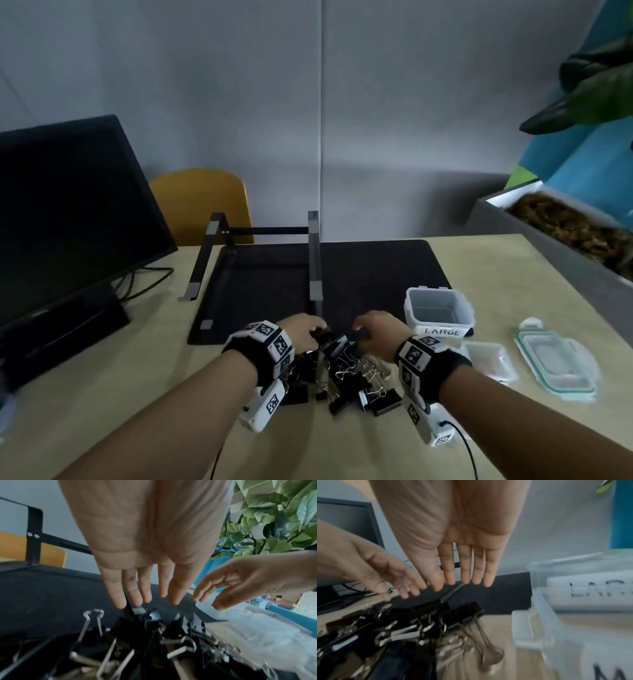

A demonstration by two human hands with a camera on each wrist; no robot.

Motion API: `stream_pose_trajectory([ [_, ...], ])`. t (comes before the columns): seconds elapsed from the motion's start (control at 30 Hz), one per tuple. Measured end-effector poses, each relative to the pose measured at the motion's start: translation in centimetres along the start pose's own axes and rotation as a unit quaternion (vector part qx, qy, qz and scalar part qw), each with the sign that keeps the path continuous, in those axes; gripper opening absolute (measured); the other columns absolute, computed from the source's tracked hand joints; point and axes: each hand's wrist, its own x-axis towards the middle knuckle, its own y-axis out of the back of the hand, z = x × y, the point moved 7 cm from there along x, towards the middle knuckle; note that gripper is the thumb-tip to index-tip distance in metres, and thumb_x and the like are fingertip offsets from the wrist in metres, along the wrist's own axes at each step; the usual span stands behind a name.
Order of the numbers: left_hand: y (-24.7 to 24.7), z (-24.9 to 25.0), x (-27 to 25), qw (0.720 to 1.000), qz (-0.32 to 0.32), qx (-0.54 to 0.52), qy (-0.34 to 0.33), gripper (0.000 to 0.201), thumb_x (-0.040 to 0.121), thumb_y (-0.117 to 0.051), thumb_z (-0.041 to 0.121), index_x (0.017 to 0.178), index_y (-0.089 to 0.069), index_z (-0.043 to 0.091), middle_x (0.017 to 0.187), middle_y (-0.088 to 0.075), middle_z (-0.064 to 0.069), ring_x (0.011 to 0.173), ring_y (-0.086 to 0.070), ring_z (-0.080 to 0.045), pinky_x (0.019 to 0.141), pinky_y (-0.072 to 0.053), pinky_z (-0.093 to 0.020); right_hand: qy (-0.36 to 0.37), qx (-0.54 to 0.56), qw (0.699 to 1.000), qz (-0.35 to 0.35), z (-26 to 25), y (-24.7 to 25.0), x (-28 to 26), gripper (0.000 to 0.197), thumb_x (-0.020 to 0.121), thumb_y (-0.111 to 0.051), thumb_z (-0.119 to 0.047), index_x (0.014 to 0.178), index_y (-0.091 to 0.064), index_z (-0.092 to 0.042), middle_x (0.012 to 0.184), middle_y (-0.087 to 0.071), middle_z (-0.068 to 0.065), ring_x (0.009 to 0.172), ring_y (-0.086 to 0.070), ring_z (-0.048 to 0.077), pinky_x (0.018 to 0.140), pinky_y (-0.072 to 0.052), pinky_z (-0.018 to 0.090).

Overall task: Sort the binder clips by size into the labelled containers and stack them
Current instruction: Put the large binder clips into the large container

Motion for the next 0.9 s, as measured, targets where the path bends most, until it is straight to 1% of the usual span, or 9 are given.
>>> stream_pose_trajectory([
  [0.07, -0.4, -0.5, 0.7, 1.0, 0.028, -0.011, -0.002, 0.059, 0.09, -0.047, 0.007, 0.144, -0.032, 0.026, 0.145, -0.034, -0.005, 0.13, -0.041, -0.024, 0.106, -0.039, -0.03, -0.02, 0.012, 1.0, -0.011, 0.3, -1.3, 0.2, 0.04, 0.084, -0.054, -0.016, 0.124, -0.055, -0.017, 0.13, -0.05, 0.009, 0.119, -0.05, 0.029, 0.1, -0.043, 0.033],
  [0.17, -1.5, -0.3, 1.5, 1.0, 0.027, 0.007, -0.01, 0.072, 0.086, -0.041, -0.005, 0.147, -0.024, 0.028, 0.147, -0.028, -0.005, 0.132, -0.037, -0.025, 0.106, -0.038, -0.031, -0.043, 0.018, 0.998, -0.033, 0.6, -3.1, 0.3, 0.051, 0.085, -0.053, -0.016, 0.134, -0.045, -0.021, 0.143, -0.037, 0.009, 0.127, -0.044, 0.031, 0.105, -0.04, 0.037],
  [0.27, -2.1, -0.4, 2.4, 0.999, 0.025, 0.044, -0.002, 0.07, 0.087, -0.042, -0.001, 0.148, -0.021, 0.028, 0.148, -0.026, -0.007, 0.132, -0.035, -0.027, 0.109, -0.036, -0.035, -0.069, 0.01, 0.996, -0.059, 1.2, -4.4, 0.6, 0.054, 0.086, -0.053, -0.015, 0.138, -0.039, -0.021, 0.146, -0.03, 0.01, 0.129, -0.041, 0.034, 0.108, -0.037, 0.04],
  [0.37, -3.1, -1.0, 3.2, 0.997, 0.025, 0.069, 0.012, 0.068, 0.088, -0.047, 0.008, 0.147, -0.02, 0.03, 0.148, -0.024, -0.005, 0.13, -0.034, -0.029, 0.108, -0.037, -0.039, -0.081, -0.023, 0.995, -0.058, 1.7, -5.2, 0.7, 0.047, 0.088, -0.052, -0.019, 0.133, -0.043, -0.017, 0.139, -0.037, 0.013, 0.123, -0.045, 0.037, 0.104, -0.039, 0.039],
  [0.5, -3.3, -1.2, 3.7, 0.995, 0.028, 0.092, 0.005, 0.071, 0.087, -0.051, 0.009, 0.147, -0.02, 0.031, 0.145, -0.024, -0.004, 0.125, -0.036, -0.029, 0.104, -0.042, -0.038, -0.108, -0.037, 0.993, -0.036, 2.0, -5.1, 0.8, 0.037, 0.088, -0.052, -0.017, 0.124, -0.045, -0.012, 0.127, -0.044, 0.014, 0.119, -0.044, 0.035, 0.099, -0.041, 0.039],
  [0.6, -3.3, -1.5, 4.0, 0.996, 0.025, 0.082, 0.007, 0.073, 0.085, -0.053, 0.008, 0.146, -0.021, 0.031, 0.142, -0.027, -0.007, 0.123, -0.04, -0.03, 0.102, -0.044, -0.039, -0.116, -0.037, 0.992, -0.029, 2.0, -4.8, 0.8, 0.039, 0.086, -0.055, -0.016, 0.123, -0.042, -0.01, 0.125, -0.046, 0.014, 0.118, -0.044, 0.035, 0.096, -0.041, 0.039],
  [0.67, -3.2, -1.6, 3.9, 0.998, 0.023, 0.05, 0.007, 0.069, 0.086, -0.052, 0.011, 0.146, -0.023, 0.029, 0.144, -0.027, -0.008, 0.125, -0.042, -0.028, 0.103, -0.044, -0.036, -0.11, -0.043, 0.993, -0.025, 1.8, -4.5, 0.6, 0.04, 0.085, -0.055, -0.016, 0.121, -0.04, -0.009, 0.122, -0.05, 0.013, 0.116, -0.045, 0.033, 0.093, -0.042, 0.036],
  [0.77, -2.9, -1.7, 3.7, 1.0, 0.026, 0.007, 0.003, 0.055, 0.093, -0.042, 0.022, 0.146, -0.027, 0.026, 0.151, -0.021, -0.006, 0.134, -0.036, -0.024, 0.108, -0.035, -0.03, -0.088, -0.055, 0.995, -0.012, 1.4, -3.6, 0.2, 0.039, 0.082, -0.059, -0.018, 0.116, -0.041, -0.011, 0.117, -0.055, 0.009, 0.112, -0.046, 0.029, 0.086, -0.042, 0.033],
  [0.9, -2.2, -1.8, 3.9, 0.999, 0.036, -0.006, -0.009, 0.05, 0.096, -0.036, 0.014, 0.145, -0.032, 0.025, 0.15, -0.028, -0.006, 0.133, -0.038, -0.022, 0.108, -0.035, -0.028, -0.064, -0.065, 0.996, -0.004, 1.2, -2.2, -0.5, 0.039, 0.079, -0.063, -0.029, 0.11, -0.044, -0.015, 0.112, -0.057, 0.003, 0.108, -0.047, 0.026, 0.083, -0.043, 0.033],
])
